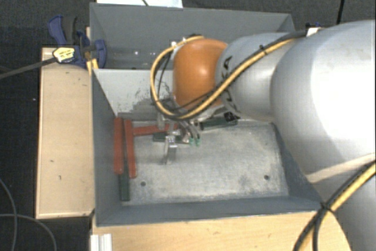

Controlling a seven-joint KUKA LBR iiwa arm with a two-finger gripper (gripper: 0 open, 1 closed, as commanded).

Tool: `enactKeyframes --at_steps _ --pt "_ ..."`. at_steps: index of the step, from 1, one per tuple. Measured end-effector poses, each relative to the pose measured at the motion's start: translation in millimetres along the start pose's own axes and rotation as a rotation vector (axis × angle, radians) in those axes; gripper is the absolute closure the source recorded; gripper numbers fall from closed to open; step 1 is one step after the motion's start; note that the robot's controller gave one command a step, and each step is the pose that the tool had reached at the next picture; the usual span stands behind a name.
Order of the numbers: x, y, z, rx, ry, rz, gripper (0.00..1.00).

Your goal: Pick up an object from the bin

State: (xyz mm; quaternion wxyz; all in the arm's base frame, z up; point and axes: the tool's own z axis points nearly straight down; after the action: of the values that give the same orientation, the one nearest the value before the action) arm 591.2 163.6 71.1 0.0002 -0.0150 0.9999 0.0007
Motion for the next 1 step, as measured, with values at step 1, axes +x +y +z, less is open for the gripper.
enactKeyframes --at_steps 1 --pt "-0.2 0.1 -0.3 0.0 -0.001 0.0 1.0"
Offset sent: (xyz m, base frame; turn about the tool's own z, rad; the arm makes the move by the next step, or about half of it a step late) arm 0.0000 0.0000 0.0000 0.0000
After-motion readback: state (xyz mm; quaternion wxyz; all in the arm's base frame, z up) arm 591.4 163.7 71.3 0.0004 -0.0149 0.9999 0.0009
